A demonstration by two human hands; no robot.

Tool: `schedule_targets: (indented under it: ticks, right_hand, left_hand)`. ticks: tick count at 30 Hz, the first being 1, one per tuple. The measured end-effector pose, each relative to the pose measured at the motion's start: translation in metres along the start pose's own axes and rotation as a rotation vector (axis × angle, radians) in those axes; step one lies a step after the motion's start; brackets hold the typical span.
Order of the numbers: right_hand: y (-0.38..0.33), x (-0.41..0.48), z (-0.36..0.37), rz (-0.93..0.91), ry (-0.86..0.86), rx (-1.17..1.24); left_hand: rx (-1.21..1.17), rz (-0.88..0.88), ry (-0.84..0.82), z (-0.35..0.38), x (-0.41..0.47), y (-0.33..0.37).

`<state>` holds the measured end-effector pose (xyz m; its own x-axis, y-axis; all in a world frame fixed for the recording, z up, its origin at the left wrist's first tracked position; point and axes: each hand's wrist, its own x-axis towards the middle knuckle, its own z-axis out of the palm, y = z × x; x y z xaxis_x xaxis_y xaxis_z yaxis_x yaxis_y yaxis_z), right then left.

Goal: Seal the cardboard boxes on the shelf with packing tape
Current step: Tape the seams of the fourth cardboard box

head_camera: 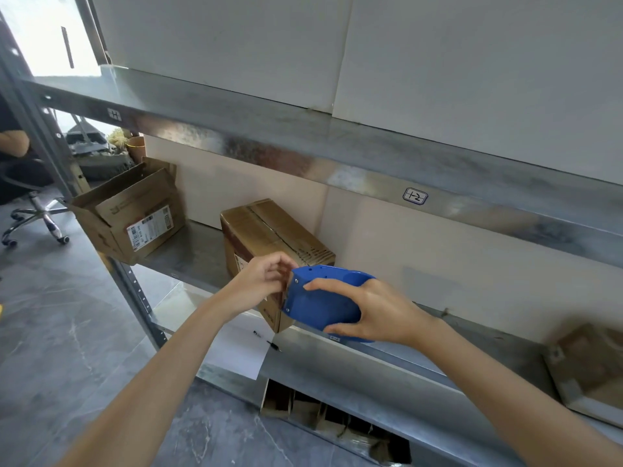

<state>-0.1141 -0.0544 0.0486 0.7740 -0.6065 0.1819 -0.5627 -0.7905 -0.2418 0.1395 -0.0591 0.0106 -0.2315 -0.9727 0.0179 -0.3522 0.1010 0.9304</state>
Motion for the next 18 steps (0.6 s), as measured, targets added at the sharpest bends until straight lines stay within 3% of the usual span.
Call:
schedule_targets:
  ticks: [12,18]
  right_hand:
    - [0.006,0.014,-0.016,0.092,-0.132,-0.047]
    - [0.042,-0.018,-0.019,0.223,-0.142,-0.089]
  left_hand:
    - [0.095,-0.019,0.271,0.004,0.013,0.02]
    - [0.023,-0.111,0.447,-0.05,-0.007,0.009]
